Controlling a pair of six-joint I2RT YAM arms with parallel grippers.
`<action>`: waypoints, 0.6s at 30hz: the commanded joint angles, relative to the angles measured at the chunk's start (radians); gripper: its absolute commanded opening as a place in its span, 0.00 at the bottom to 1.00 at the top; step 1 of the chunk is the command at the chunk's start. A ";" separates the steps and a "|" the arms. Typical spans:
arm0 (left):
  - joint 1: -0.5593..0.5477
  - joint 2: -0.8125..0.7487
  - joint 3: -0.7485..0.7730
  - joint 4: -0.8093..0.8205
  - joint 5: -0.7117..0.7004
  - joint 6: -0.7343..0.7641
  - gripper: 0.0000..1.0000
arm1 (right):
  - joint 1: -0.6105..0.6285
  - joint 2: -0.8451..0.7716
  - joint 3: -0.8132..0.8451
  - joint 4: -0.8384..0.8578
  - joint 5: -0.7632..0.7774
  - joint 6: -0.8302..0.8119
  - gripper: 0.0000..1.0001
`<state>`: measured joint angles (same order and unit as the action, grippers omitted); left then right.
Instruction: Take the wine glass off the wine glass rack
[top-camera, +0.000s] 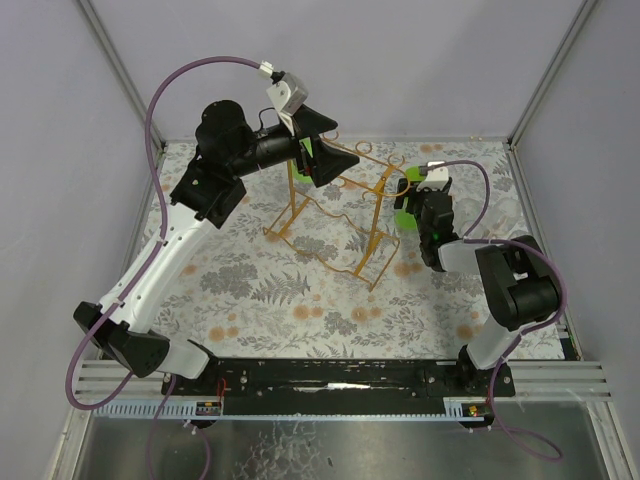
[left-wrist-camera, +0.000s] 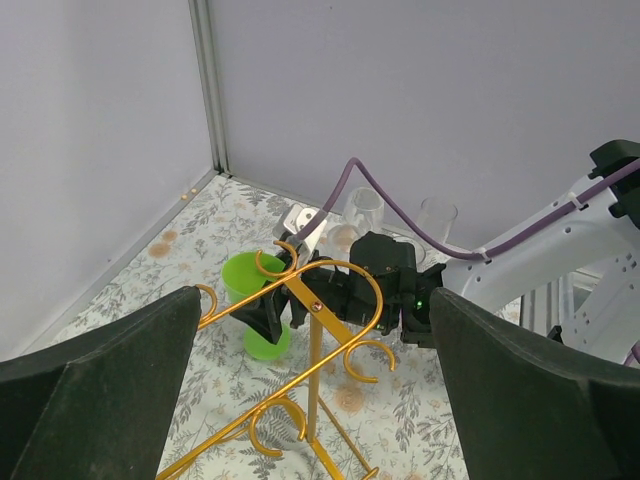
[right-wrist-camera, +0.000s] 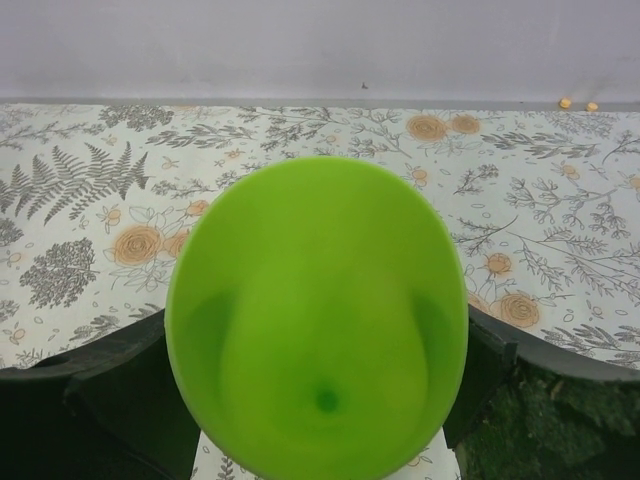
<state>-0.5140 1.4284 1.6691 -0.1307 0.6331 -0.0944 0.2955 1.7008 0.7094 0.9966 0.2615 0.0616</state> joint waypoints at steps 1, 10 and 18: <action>0.008 0.002 -0.005 0.009 0.026 -0.011 0.95 | 0.008 -0.005 -0.014 0.116 -0.038 -0.012 0.75; 0.008 0.003 -0.001 0.010 0.035 -0.020 0.95 | 0.008 -0.014 -0.003 0.082 -0.054 -0.022 0.97; 0.008 -0.003 -0.003 0.009 0.038 -0.020 0.95 | 0.008 -0.055 0.013 0.051 -0.050 -0.028 0.99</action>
<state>-0.5140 1.4288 1.6691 -0.1307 0.6548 -0.1009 0.2958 1.7008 0.6895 1.0069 0.2153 0.0513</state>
